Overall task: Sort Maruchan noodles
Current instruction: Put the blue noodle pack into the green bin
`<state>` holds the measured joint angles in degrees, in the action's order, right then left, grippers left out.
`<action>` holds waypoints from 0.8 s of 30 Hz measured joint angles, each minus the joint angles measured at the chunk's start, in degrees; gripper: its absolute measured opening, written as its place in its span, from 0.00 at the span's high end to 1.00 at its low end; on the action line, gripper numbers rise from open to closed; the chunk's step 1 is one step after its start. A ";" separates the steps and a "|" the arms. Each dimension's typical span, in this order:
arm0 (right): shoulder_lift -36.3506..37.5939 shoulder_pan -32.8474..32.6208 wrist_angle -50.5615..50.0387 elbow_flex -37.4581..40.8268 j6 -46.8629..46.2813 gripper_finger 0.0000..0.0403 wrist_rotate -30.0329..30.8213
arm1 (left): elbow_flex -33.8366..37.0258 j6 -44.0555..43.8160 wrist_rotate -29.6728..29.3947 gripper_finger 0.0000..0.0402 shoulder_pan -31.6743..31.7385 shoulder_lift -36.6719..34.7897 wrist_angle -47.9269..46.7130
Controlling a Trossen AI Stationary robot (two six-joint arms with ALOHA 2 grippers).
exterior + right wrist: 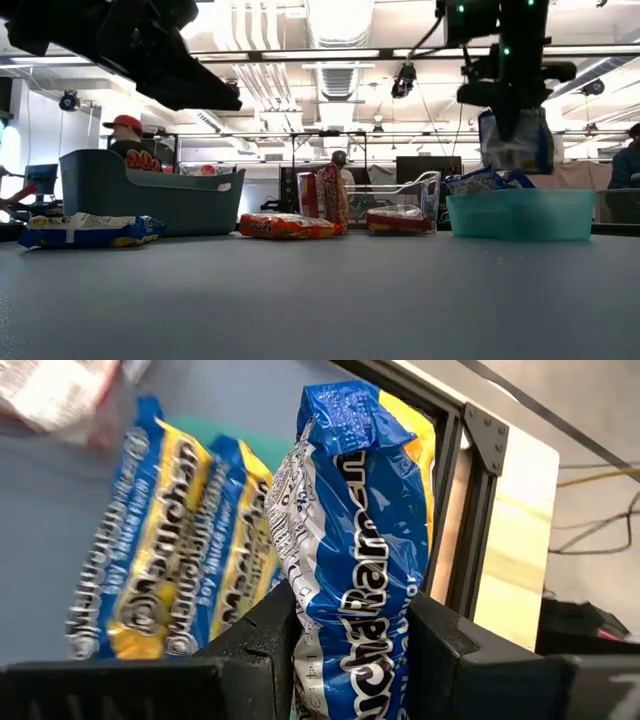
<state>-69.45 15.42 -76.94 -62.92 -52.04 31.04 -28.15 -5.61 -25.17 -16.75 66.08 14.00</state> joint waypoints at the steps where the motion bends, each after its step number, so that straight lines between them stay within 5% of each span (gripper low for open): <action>1: 0.00 0.00 0.11 0.79 -0.44 0.71 -0.02 | -0.09 0.00 0.00 0.59 0.00 0.00 0.00; 24: 0.02 0.28 12.77 11.72 -1.45 0.67 -0.85 | -0.27 0.42 -1.33 0.59 -0.02 0.15 0.85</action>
<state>-69.43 15.70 -64.16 -51.20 -53.49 30.20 -28.42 -5.19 -26.50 -16.78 66.24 14.85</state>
